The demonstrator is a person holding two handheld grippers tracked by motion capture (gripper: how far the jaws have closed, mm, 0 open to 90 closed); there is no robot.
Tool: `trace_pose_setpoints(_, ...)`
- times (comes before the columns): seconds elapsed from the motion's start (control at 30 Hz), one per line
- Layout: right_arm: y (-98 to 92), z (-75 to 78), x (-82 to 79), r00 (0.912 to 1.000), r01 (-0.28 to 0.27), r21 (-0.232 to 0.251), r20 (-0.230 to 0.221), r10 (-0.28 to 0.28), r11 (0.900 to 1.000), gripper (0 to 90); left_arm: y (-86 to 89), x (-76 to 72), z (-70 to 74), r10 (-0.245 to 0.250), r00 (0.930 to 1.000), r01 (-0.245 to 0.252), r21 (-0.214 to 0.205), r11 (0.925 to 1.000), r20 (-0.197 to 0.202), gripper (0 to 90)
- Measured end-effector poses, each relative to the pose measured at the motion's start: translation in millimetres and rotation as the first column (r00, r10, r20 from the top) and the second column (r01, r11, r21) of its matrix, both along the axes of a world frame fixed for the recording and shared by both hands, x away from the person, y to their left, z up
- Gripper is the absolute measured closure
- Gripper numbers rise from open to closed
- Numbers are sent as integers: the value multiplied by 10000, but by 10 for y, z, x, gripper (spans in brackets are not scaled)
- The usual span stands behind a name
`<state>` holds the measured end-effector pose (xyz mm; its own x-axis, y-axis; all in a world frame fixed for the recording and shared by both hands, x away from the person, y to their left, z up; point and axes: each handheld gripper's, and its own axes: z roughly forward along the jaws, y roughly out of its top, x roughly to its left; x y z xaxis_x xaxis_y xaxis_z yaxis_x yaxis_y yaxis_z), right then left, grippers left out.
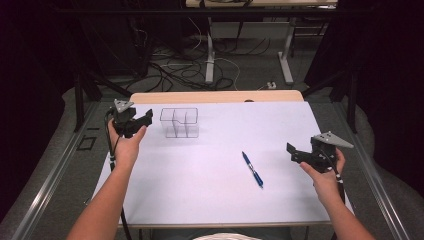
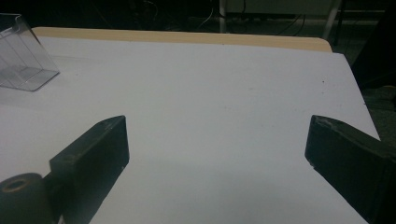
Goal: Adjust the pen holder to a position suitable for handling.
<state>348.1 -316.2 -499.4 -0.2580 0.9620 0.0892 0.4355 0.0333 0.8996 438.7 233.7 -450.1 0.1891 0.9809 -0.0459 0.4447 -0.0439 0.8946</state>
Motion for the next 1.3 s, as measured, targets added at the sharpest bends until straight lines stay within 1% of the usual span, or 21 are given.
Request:
trace_pose_setpoints(0.1, -7, -3, 2, 10000, -15, 63, 15, 15, 10000, 59, -15, 56, 11, 63, 10000, -63, -29, 10000, -48, 450)
trace_pose_setpoints(0.13, -8, -4, 2, 10000, -1, 65, 6, 1, 10000, 60, -21, 73, 13, 80, 9999, -80, -4, 10000, -67, 486)
trace_pose_setpoints(0.17, -6, -4, 1, 10000, 29, 102, -27, -29, 9999, 60, -28, 91, 14, 106, 9999, -106, 34, 9999, -85, 486)
trace_pose_setpoints(0.23, -14, -3, -2, 9999, 66, -11, -122, -66, 10000, 64, -45, 122, 9, 102, 9999, -102, -1, 9999, -102, 517)
trace_pose_setpoints(0.3, -14, -7, 1, 9999, 40, 9, -100, -40, 10000, 64, -65, 152, -3, 137, 9999, -136, 117, 9998, -80, 551)
trace_pose_setpoints(0.4, -12, -14, 6, 9999, 16, 48, -112, -15, 10000, 64, -101, 203, -33, 55, 9998, -52, 175, 9998, -179, 570)
trace_pose_setpoints(0.47, -2, -21, 7, 10000, 16, 150, -93, -14, 9999, 65, -127, 235, -61, 52, 9997, -45, 289, 9996, -229, 617)
trace_pose_setpoints(0.5, -2, -21, 7, 10000, 16, 150, -93, -14, 9999, 65, -140, 250, -75, 74, 9996, -64, 363, 9993, -280, 617)
trace_pose_setpoints(0.53, -11, -23, 11, 10000, -25, 46, -80, 25, 10000, 65, -154, 265, -90, 80, 9994, -66, 408, 9991, -344, 642)
trace_pose_setpoints(0.57, -6, -26, 10, 9999, 0, 124, -108, 2, 9999, 65, -167, 281, -107, 70, 9992, -52, 457, 9989, -386, 656)
trace_pose_setpoints(0.6, -14, -25, 12, 9999, -21, 51, -116, 21, 10000, 65, -180, 296, -123, 117, 9990, -96, 490, 9988, -428, 672)
trace_pose_setpoints(0.63, -14, -25, 12, 9999, -21, 51, -116, 21, 10000, 65, -190, 309, -140, 111, 9986, -85, 493, 9987, -517, 672)
trace_pose_setpoints(0.67, -18, -23, 9, 9999, 2, 16, -160, -2, 10000, 66, -201, 321, -155, 117, 9980, -86, 485, 9988, -628, 691)
trace_pose_setpoints(0.7, -22, -31, 17, 10000, -48, 5, -53, 48, 10000, 66, -211, 335, -174, 146, 9977, -114, 484, 9988, -666, 704)
trace_pose_setpoints(0.77, -17, -38, 19, 10000, 29, 72, -45, -29, 10000, 66, -225, 358, -203, 199, 9965, -154, 558, 9983, -815, 741)
trace_pose_setpoints(0.83, -15, -41, 20, 10000, 46, 104, -45, -46, 9999, 67, -233, 376, -229, 269, 9950, -206, 654, 9976, -966, 754)
trace_pose_setpoints(0.87, -18, -40, 18, 9999, -5, 109, -134, 7, 9999, 67, -237, 385, -241, 301, 9942, -236, 642, 9977, -1031, 780)
trace_pose_setpoints(1.03, -18, -43, 19, 9999, -9, 112, -142, 11, 9999, 68, -242, 419, -284, 399, 9905, -327, 560, 9979, -1319, 825)
trace_pose_setpoints(1.13, -19, -39, 14, 9997, 0, 21, -246, 0, 10000, 68, -250, 442, -314, 378, 9890, -310, 494, 9983, -1428, 837)
trace_pose_setpoints(1.3, -13, -45, 15, 9996, 5, 111, -269, -2, 9999, 68, -291, 463, -351, 507, 9847, -435, 465, 9980, -1669, 850)
